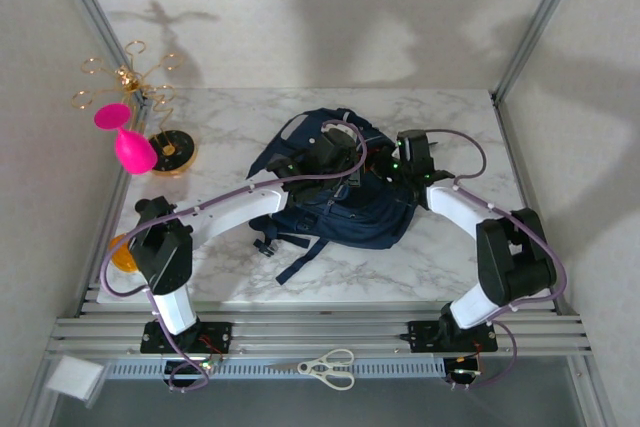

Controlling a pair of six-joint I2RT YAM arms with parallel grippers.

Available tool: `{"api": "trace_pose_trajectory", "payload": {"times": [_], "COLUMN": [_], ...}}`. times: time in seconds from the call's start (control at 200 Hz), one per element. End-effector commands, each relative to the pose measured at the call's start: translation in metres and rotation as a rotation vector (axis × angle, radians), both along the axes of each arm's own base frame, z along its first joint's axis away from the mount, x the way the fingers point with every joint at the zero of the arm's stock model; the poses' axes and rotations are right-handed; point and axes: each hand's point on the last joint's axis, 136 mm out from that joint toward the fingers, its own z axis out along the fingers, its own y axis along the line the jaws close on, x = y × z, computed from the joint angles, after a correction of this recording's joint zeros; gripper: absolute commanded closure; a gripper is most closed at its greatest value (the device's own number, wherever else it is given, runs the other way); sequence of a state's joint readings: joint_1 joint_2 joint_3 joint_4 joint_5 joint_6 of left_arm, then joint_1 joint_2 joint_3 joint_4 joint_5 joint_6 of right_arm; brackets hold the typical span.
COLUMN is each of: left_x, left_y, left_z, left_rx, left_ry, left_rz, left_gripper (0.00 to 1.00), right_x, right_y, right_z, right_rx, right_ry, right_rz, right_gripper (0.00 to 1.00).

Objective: Pack the student bag
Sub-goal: Place the loose stationery in the student bag, then close the student bag at the center of the table.

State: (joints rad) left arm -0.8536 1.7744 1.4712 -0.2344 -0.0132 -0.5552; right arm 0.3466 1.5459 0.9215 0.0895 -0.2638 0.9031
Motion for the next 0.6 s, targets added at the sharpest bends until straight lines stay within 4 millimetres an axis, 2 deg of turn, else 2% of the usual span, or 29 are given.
{"api": "trace_pose_trajectory", "payload": {"times": [0.0, 0.08, 0.155, 0.255, 0.351, 0.411, 0.481, 0.541, 0.596], "left_x": [0.007, 0.007, 0.006, 0.001, -0.006, -0.012, -0.022, -0.031, -0.036], "left_y": [-0.016, -0.021, -0.029, -0.04, -0.048, -0.047, -0.043, -0.036, -0.025], "left_z": [0.024, 0.013, 0.001, -0.014, -0.022, -0.016, 0.002, 0.018, 0.024], "left_rx": [-0.119, -0.126, -0.131, -0.148, -0.155, -0.161, -0.205, -0.247, -0.261], "left_ry": [-0.049, -0.028, -0.001, 0.038, 0.073, 0.075, 0.051, 0.026, 0.02], "left_rz": [-0.017, -0.032, -0.054, -0.09, -0.143, -0.169, -0.201, -0.217, -0.211], "left_gripper": [1.0, 0.96, 0.95, 0.89, 0.78, 0.69, 0.59, 0.52, 0.47], "right_x": [-0.009, -0.025, -0.041, -0.059, -0.071, -0.076, -0.08, -0.083, -0.086], "right_y": [-0.019, -0.048, -0.077, -0.098, -0.103, -0.101, -0.1, -0.103, -0.102], "right_z": [0.042, 0.046, 0.042, 0.043, 0.043, 0.043, 0.045, 0.047, 0.047], "right_rx": [0.0, -0.019, -0.054, -0.107, -0.138, -0.146, -0.164, -0.199, -0.234], "right_ry": [-0.133, -0.12, -0.09, -0.088, -0.083, -0.082, -0.083, -0.077, -0.067], "right_rz": [0.044, -0.002, -0.061, -0.077, -0.058, -0.027, -0.006, -0.01, 0.001], "right_gripper": [0.87, 0.84, 0.8, 0.75, 0.72, 0.71, 0.69, 0.67, 0.65]}}
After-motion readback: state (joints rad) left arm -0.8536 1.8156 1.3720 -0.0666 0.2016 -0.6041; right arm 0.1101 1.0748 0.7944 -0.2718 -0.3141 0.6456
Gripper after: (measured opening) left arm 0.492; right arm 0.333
